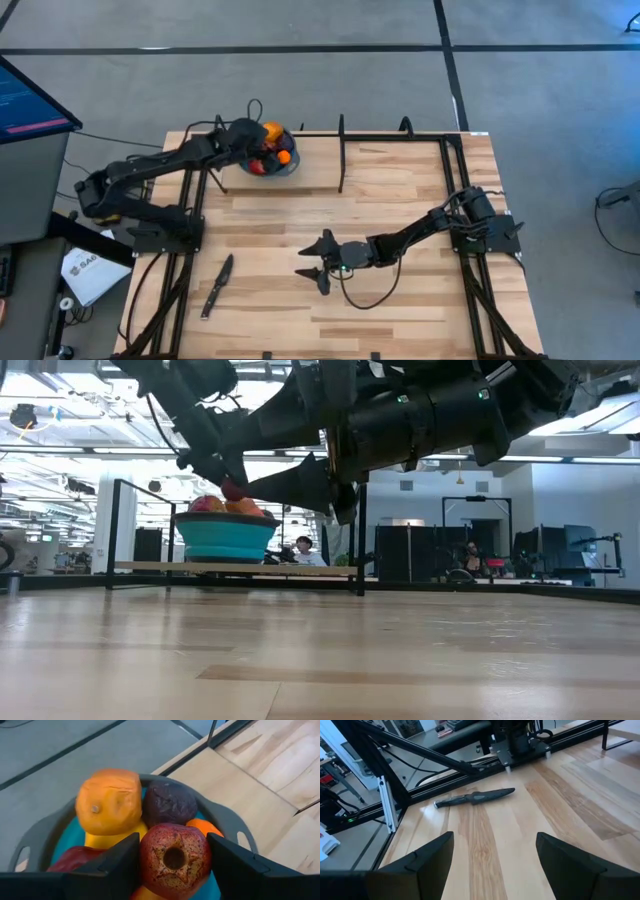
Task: Pick & Place Fruit
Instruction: Put the pomegranate in the blue strainer bowl on the shelf
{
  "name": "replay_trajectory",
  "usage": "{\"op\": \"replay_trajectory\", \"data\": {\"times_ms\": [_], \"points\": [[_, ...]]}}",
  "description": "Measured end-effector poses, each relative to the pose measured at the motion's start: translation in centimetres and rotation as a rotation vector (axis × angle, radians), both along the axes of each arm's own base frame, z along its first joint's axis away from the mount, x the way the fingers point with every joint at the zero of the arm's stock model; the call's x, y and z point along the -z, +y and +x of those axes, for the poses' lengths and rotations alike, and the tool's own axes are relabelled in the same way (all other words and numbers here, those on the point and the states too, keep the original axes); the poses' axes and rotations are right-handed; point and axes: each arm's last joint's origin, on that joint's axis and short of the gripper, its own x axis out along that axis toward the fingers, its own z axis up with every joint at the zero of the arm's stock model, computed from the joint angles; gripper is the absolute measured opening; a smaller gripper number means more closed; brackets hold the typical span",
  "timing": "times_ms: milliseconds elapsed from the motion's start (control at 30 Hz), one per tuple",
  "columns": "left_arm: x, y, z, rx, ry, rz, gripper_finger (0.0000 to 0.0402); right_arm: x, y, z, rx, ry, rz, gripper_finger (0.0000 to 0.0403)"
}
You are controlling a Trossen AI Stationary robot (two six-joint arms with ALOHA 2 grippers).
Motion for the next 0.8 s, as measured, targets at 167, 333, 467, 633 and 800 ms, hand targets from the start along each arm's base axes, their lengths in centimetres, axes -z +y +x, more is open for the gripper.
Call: {"op": "replay_trajectory", "data": {"times_ms": [167,333,467,633,800], "points": [[1.0,0.5,0.5,-0.037,0.070,0.031,0.0224,0.0,0.0,0.0,-0.001,0.000,0.000,0.0276],[1.3,0.7,0.7,-0.044,0.091,0.044,0.0224,0.0,0.0,0.0,-0.001,0.000,0.000,0.0276],[1.2,0.7,0.7,-0.044,0.091,0.044,0.0224,0.0,0.0,0.0,-0.001,0.000,0.000,0.0276],[1.3,0.8,0.6,-0.048,0.093,0.045,0.0224,0.0,0.0,0.0,-0.001,0.000,0.000,0.0276],[1.3,0.8,0.6,-0.050,0.097,0.045,0.0245,0.0,0.0,0.0,-0.001,0.000,0.000,0.0276]]}}
